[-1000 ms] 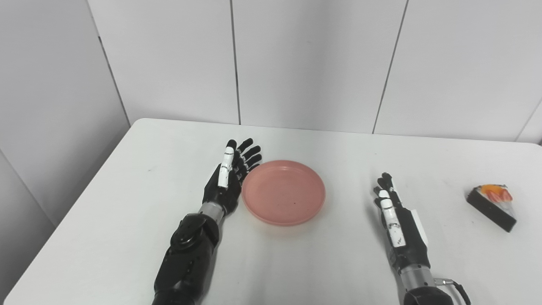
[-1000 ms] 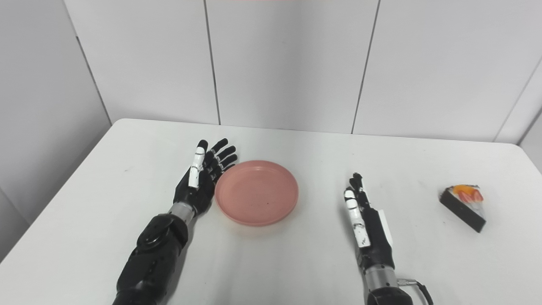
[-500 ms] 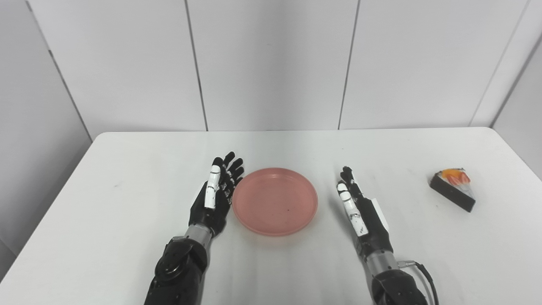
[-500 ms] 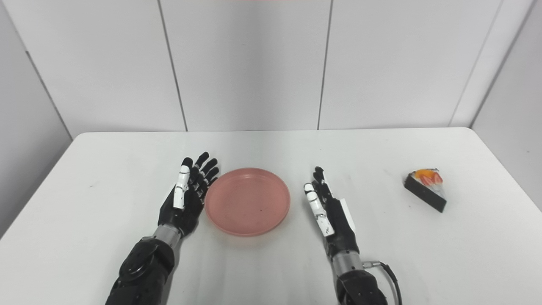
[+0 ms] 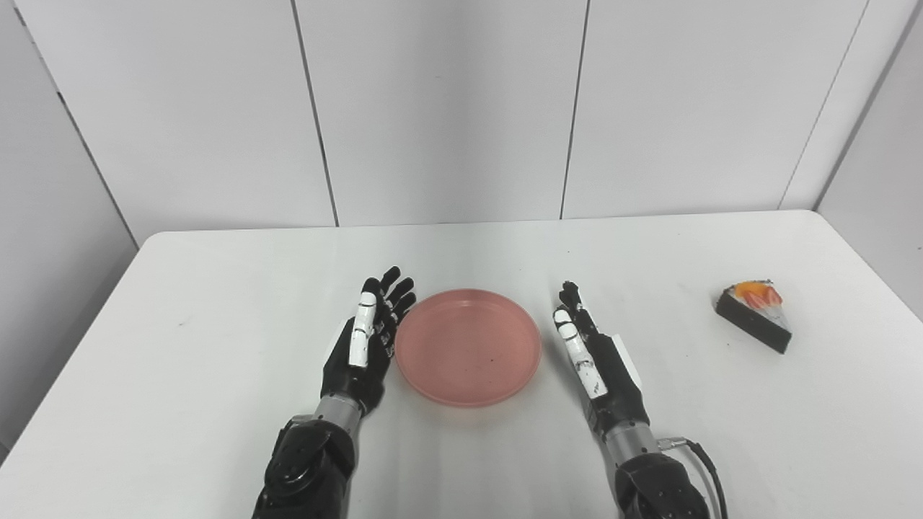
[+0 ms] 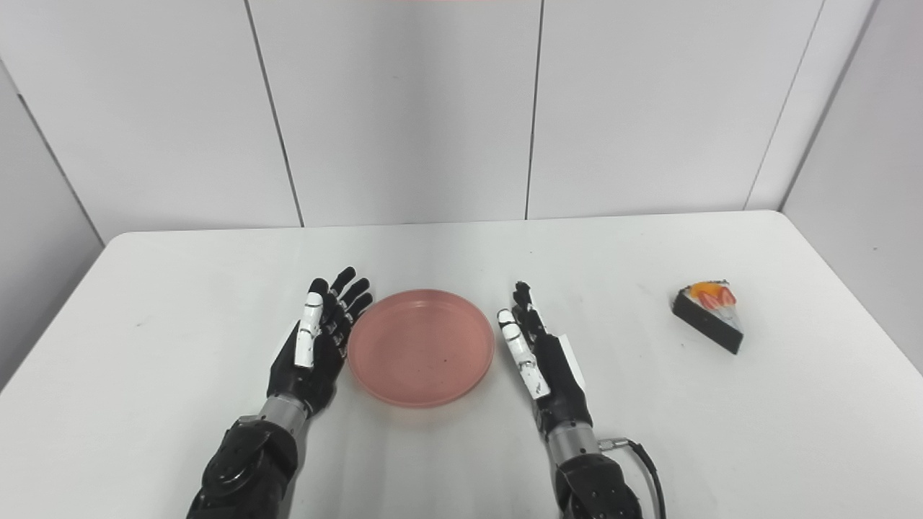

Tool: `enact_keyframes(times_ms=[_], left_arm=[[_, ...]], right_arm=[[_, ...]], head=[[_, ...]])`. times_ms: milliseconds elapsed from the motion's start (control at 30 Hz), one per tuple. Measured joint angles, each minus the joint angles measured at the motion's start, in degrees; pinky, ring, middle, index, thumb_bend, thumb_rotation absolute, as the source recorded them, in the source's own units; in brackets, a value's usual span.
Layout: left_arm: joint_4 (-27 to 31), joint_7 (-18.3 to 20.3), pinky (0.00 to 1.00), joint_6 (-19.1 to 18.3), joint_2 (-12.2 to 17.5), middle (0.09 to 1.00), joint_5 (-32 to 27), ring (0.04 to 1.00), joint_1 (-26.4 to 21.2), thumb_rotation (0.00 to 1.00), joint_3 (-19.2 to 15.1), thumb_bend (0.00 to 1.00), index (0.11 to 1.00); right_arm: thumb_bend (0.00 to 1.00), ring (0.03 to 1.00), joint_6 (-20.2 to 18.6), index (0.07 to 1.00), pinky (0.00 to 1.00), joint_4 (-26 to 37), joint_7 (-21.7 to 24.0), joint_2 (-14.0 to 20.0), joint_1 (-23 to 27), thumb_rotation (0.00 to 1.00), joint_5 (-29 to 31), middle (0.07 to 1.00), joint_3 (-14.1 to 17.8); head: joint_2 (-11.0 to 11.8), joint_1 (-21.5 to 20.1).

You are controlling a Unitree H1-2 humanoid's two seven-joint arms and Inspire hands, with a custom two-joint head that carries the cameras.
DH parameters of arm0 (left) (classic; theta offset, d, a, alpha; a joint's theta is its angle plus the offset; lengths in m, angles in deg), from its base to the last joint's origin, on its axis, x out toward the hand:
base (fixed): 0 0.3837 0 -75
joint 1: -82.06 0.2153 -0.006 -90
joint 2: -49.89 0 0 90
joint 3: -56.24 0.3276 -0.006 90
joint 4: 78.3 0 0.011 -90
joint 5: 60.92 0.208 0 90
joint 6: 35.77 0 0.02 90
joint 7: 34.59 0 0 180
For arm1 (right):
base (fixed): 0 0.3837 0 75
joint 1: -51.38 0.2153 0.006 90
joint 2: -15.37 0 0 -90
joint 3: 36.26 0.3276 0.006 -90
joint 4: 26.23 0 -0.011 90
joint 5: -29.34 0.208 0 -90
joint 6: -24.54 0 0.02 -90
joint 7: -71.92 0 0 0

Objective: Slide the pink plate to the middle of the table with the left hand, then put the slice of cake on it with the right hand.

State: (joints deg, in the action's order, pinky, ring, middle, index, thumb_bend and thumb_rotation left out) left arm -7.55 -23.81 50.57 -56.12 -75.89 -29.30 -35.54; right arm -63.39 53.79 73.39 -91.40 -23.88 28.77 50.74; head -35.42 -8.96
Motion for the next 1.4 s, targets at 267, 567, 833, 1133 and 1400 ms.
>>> enact_keyframes(times_ms=[267,567,833,1133,1400], left_arm=[[0.2,1.5,1.00,0.3,0.4,0.959,0.3,0.982,0.4,1.00,0.8,0.62,0.953],[-0.2,1.9,0.98,1.9,0.5,0.943,1.5,0.966,0.5,1.00,1.5,0.62,0.939],[-0.9,2.5,0.98,3.1,1.1,0.943,1.5,0.968,0.5,1.00,2.0,0.62,0.940],[-1.6,3.7,0.95,3.6,2.2,0.934,1.3,0.953,0.3,1.00,1.9,0.66,0.929],[-4.7,6.3,0.94,4.7,3.0,0.923,0.0,0.939,-1.5,1.00,0.8,0.67,0.913]], right_arm=[[0.57,0.997,0.0,1.000,1.00,0.0,0.0,0.0,0.0,0.90,-0.1,0.998,0.0],[0.58,0.980,0.0,0.992,1.00,0.2,-0.4,0.5,0.2,0.88,-2.0,0.981,0.1],[0.55,0.929,-0.1,0.949,0.90,0.8,-4.6,1.8,5.0,0.64,-4.1,0.929,3.9],[0.58,0.882,-8.1,0.900,0.86,5.7,-8.1,7.4,8.9,0.31,-11.2,0.885,7.4],[0.62,0.849,-14.5,0.871,0.79,8.2,-9.3,12.5,11.1,0.24,-17.0,0.858,8.4]], head=[[-0.3,-0.6],[0.0,-2.8],[1.1,-6.5],[1.4,-10.6],[2.6,-16.2]])
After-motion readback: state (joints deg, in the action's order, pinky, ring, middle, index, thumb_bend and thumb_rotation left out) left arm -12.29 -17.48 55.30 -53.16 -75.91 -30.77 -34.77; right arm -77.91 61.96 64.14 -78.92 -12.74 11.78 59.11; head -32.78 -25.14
